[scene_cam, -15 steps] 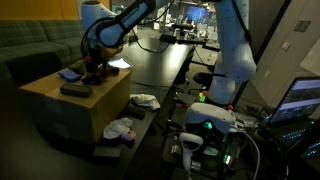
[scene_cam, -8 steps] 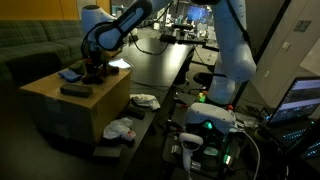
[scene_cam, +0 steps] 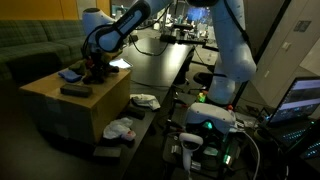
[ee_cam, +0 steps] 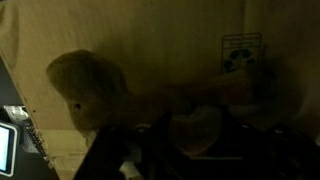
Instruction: Replace the objects on the box with the objects on the table one after the other
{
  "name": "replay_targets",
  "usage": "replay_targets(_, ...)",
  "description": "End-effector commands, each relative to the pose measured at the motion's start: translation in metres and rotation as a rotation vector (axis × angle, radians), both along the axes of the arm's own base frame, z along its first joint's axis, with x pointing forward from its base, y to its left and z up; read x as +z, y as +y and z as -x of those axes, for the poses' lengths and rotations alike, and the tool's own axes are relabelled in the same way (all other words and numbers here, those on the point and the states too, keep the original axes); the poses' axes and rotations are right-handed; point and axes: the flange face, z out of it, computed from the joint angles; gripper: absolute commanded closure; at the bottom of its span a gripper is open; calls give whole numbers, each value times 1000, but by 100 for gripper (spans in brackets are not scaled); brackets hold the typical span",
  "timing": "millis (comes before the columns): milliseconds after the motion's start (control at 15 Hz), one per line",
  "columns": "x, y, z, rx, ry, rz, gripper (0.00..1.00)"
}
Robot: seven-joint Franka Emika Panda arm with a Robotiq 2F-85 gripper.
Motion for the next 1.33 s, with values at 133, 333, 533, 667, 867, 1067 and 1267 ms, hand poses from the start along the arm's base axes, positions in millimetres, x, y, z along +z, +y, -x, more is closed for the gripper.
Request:
replay_targets(133,1,-1,8,-14,-31,18,97)
replay_targets(333,18,1,24,-28,-60,14,96)
replay_targets(533,34,-1,44,-62,-104,25,94)
replay_targets(667,48,-5,61,-97,-142,36,94)
replay_targets(867,69,0,103,-187,-205,57,94)
replay_targets(1067,84,-9,136,-287,-249,75,94)
replay_targets(1267,81,-28,166,-396,-277,80,94)
